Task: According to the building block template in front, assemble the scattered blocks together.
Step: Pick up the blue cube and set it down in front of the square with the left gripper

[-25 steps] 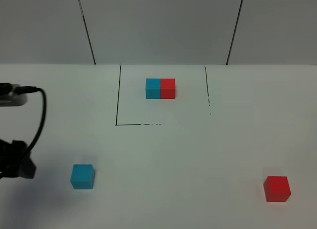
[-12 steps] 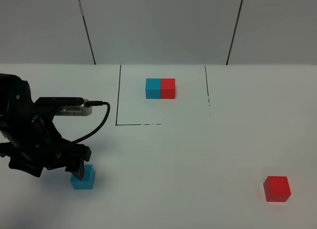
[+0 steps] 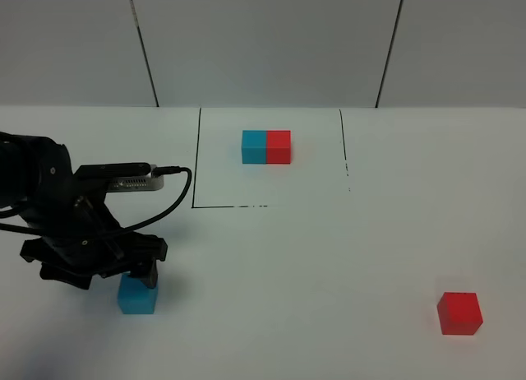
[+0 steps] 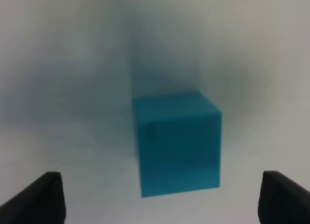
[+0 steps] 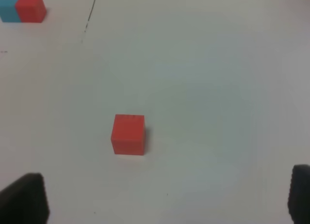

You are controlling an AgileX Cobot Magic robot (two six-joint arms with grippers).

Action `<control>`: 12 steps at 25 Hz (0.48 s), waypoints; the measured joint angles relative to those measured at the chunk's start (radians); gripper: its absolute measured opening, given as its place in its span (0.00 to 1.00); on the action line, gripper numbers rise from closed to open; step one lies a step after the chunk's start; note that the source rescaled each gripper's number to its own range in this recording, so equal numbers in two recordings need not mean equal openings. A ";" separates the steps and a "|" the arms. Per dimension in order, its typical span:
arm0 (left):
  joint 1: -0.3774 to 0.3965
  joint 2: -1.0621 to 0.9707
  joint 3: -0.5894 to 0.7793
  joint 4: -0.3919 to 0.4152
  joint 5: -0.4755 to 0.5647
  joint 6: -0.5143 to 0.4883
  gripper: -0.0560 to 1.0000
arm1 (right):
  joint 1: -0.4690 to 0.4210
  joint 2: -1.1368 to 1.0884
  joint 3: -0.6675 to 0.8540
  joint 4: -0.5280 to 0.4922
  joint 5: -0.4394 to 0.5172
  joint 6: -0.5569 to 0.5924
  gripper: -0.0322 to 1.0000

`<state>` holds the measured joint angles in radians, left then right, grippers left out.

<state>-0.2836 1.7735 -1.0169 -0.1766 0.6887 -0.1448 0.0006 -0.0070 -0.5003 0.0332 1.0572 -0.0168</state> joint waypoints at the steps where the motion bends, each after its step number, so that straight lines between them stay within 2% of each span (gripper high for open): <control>1: 0.000 0.007 0.000 -0.010 -0.002 0.004 0.71 | 0.000 0.000 0.000 0.000 0.000 0.000 1.00; 12: -0.019 0.060 -0.017 -0.023 -0.016 0.009 0.71 | 0.000 0.000 0.000 0.000 0.000 0.000 1.00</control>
<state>-0.3027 1.8338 -1.0341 -0.1992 0.6723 -0.1356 0.0006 -0.0070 -0.5003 0.0332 1.0572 -0.0168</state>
